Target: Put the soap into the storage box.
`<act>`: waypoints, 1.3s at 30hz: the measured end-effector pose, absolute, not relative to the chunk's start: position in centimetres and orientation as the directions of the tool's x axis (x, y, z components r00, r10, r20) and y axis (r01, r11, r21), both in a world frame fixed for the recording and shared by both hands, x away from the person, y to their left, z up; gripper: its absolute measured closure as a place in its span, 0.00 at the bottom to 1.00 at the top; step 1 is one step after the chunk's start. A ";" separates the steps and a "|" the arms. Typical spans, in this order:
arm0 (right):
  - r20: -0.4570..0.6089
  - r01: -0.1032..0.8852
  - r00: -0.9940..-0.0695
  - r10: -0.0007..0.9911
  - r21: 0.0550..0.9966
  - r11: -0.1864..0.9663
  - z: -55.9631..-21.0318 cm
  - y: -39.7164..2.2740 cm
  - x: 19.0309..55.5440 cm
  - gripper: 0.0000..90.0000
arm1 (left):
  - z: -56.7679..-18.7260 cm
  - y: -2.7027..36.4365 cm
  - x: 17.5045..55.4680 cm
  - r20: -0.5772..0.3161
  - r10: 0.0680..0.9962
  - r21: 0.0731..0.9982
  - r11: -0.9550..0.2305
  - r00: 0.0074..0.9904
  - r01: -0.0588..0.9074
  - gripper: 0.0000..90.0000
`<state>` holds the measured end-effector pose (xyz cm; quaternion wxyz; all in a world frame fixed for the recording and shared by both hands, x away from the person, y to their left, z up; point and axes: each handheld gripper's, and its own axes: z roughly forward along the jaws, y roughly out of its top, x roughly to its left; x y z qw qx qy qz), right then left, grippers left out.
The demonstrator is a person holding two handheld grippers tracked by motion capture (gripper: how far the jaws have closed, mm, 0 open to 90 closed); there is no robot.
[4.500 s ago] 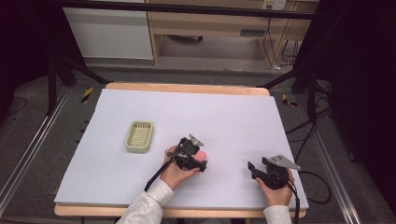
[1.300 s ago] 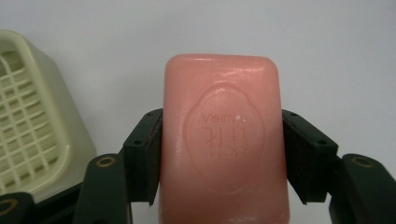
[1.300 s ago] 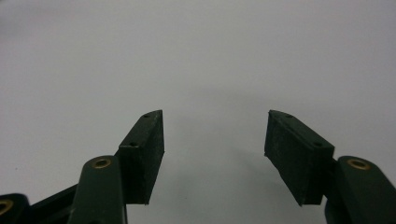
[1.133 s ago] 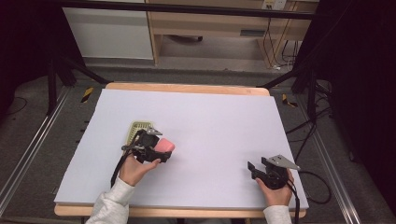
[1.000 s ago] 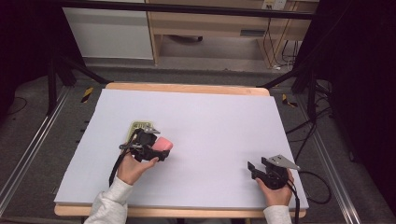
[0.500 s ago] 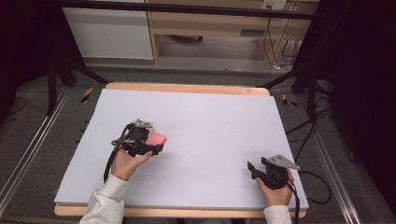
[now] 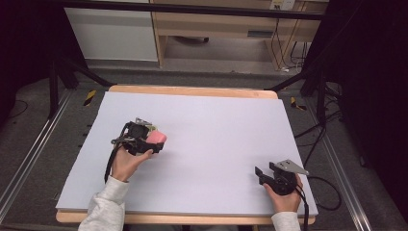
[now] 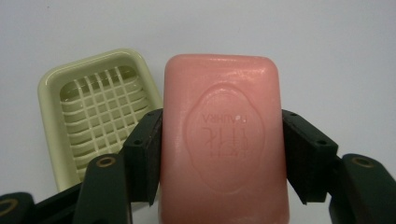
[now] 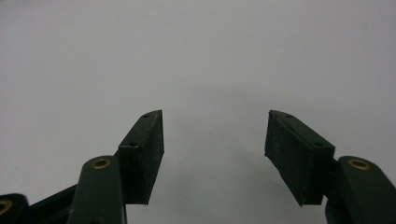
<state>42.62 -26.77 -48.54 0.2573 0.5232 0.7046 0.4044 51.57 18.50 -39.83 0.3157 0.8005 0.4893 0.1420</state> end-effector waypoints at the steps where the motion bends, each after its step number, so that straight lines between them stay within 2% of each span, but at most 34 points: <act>1: 0.058 0.528 -0.321 0.945 0.839 0.128 -48.5 -26.8 42.6 0.42 | -39.8 18.6 51.7 -0.083 0.875 0.643 -0.319 0.477 0.696 0.41; 26: 0.046 0.527 -0.323 0.945 0.839 0.139 -48.6 -26.7 42.6 0.42 | -40.5 21.9 54.4 -0.081 0.926 0.646 -0.233 0.369 0.727 0.41; 39: 0.050 0.528 -0.322 0.945 0.839 0.136 -48.6 -26.7 42.7 0.42 | -41.0 22.4 55.1 -0.078 0.940 0.653 -0.202 0.331 0.730 0.41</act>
